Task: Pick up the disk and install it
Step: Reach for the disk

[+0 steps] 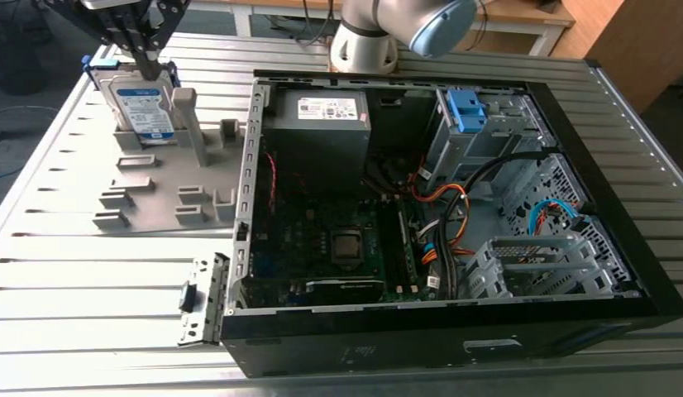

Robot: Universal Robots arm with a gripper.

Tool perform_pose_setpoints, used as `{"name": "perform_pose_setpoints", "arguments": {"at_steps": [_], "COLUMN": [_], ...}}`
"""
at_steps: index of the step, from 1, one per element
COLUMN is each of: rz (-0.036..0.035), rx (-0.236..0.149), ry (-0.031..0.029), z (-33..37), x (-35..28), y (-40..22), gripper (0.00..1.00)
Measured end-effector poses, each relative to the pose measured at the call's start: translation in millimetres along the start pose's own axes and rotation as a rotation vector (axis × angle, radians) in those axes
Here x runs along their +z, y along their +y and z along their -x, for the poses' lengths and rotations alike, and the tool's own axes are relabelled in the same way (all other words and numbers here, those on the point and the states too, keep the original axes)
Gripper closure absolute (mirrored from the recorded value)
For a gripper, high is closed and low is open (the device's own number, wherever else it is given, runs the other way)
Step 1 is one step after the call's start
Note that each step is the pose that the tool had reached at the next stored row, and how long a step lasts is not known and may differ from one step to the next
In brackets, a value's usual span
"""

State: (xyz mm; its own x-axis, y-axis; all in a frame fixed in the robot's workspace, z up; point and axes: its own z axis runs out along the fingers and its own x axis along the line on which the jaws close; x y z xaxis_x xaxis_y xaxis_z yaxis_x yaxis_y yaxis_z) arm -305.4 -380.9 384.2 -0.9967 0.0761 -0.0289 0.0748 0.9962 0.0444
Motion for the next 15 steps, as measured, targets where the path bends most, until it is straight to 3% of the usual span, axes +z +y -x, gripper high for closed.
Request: {"name": "perform_pose_setpoints", "arguments": {"at_steps": [15], "rz": [0.0000], "rx": [0.000], "ry": [0.0000], "z": [-20.3], "x": [1.5], "y": [-0.9], "gripper": [0.89]}}
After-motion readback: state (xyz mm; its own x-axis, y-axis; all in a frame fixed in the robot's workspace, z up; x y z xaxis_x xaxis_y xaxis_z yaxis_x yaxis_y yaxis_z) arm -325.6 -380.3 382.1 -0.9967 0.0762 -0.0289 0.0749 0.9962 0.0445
